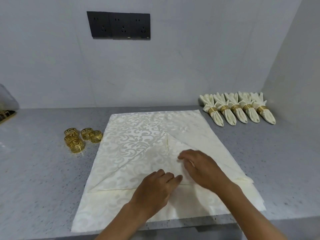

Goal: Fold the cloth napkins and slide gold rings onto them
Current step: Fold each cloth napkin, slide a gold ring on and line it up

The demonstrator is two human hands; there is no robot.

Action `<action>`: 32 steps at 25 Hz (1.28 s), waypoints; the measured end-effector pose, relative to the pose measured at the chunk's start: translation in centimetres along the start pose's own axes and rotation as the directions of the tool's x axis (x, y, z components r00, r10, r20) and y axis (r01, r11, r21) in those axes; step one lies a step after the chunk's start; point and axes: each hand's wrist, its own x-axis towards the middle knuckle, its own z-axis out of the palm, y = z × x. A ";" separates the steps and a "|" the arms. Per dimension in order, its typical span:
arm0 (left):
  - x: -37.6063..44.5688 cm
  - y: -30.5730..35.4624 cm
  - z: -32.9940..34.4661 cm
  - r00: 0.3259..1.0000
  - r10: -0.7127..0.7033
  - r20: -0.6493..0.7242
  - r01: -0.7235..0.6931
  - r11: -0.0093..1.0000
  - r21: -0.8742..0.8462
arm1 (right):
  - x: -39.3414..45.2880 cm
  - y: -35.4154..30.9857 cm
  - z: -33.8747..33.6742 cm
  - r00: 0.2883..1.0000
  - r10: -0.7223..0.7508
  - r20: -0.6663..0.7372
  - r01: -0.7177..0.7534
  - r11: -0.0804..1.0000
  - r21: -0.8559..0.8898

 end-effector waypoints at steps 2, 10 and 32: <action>0.2 0.1 -0.1 1.000 0.002 0.018 -0.003 1.000 0.024 | 3.3 0.5 0.2 0.997 0.031 0.068 -0.027 0.998 -0.057; 0.6 0.4 0.5 0.997 0.044 0.059 -0.049 0.995 0.084 | 2.9 1.9 3.1 0.986 0.017 0.166 -0.025 0.999 0.046; 0.8 3.0 -0.1 0.989 0.019 0.143 -0.020 1.000 0.006 | -3.9 7.3 -2.0 0.961 0.239 -0.136 -0.275 0.855 -0.440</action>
